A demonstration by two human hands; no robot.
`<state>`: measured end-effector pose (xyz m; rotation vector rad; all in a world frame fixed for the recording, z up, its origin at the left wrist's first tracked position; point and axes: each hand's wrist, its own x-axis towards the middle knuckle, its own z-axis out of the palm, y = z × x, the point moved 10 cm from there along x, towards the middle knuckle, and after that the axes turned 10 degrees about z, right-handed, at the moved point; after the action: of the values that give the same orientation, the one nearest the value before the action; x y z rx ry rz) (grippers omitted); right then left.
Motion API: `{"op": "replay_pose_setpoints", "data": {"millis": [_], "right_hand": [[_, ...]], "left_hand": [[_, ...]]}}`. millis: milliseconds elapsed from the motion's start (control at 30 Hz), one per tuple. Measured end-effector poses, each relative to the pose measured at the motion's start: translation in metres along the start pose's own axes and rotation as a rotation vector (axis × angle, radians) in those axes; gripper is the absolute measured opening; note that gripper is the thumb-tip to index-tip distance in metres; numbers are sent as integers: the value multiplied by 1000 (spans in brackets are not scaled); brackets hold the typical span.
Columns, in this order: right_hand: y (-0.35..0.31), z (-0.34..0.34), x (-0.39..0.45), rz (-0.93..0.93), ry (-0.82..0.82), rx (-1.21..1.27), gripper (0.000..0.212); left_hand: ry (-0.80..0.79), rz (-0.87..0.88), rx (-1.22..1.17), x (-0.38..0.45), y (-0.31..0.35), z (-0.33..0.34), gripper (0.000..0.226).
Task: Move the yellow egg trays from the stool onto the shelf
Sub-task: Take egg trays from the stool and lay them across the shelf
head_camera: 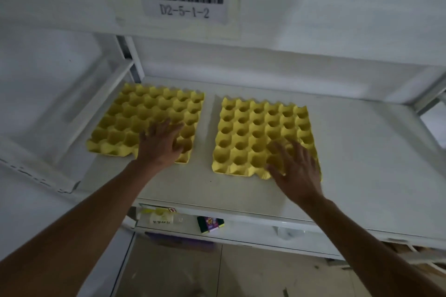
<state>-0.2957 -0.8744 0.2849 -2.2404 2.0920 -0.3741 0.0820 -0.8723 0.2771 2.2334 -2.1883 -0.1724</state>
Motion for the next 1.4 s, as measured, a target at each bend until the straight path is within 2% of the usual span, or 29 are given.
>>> {"op": "replay_pose_setpoints", "data": {"millis": [100,533,1133,1300,1400], "right_hand": [[-24,24,6,26,-89,-52,61],[-80,57,117,50,-224,-58,60],[-85,53,122,15,-295,-81,60],[-100,26,121,-78,-214,-151,65],[-137,1,97,-309,-100,-91,64]], "left_hand": [[27,24,-12,-1,0,3,75],[139,16,-49,4,-3,6,76],[85,23,-110,5,-1,3,75],[131,18,-21,-8,4,-24,62],[222,-24,41,-47,22,-44,60]]}}
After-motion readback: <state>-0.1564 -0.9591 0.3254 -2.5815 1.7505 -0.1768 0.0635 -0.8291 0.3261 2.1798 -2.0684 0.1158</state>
